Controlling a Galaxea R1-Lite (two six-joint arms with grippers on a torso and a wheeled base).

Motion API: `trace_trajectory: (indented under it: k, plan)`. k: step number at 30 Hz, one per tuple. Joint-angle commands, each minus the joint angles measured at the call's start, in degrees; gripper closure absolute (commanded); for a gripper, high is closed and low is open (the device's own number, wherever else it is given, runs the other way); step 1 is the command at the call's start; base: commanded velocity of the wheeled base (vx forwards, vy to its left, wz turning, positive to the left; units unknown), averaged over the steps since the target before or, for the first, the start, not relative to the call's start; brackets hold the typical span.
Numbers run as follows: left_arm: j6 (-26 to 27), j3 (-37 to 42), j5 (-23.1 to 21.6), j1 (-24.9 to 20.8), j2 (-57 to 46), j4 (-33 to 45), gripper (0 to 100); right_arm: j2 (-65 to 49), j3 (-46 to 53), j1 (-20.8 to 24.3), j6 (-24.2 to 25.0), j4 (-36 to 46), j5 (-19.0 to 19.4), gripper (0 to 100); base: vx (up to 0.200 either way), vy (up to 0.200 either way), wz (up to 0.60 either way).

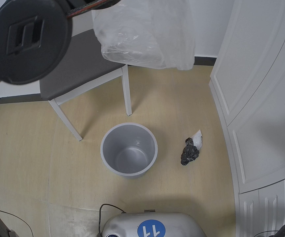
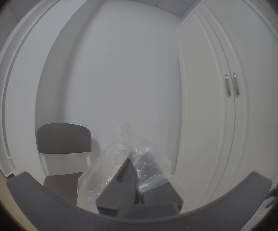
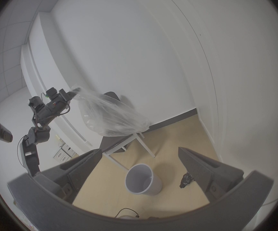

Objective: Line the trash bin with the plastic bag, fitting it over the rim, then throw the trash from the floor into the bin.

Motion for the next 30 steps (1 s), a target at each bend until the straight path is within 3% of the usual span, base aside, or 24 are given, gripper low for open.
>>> trace_trajectory:
  k: [1,8,18,24,30]
  plan:
    - [0.28,-0.42,0.05,-2.54,0.49,-0.31,100,2.82,-0.10,0.05,1.04,-1.26,0.03,0,0.000,0.000,0.00]
    - [1.77,-1.19,-0.21,-5.79,-0.92,0.57,100,6.60,0.86,-0.04,2.01,-1.96,0.30,0,0.000,0.000,0.00]
    - [2.12,0.46,-0.04,-13.52,-0.92,-6.38,100,10.20,1.74,-0.30,2.71,-7.15,0.03,0,0.000,0.000,0.00]
    - [5.46,0.72,-0.12,-17.83,-0.04,-5.85,100,8.71,0.95,-5.23,3.42,-9.26,0.56,0,0.000,0.000,0.00]
    - [6.43,2.92,-1.88,-19.15,0.31,-6.29,100,8.44,-1.07,-8.57,7.64,-9.35,2.93,0,0.000,0.000,0.00]
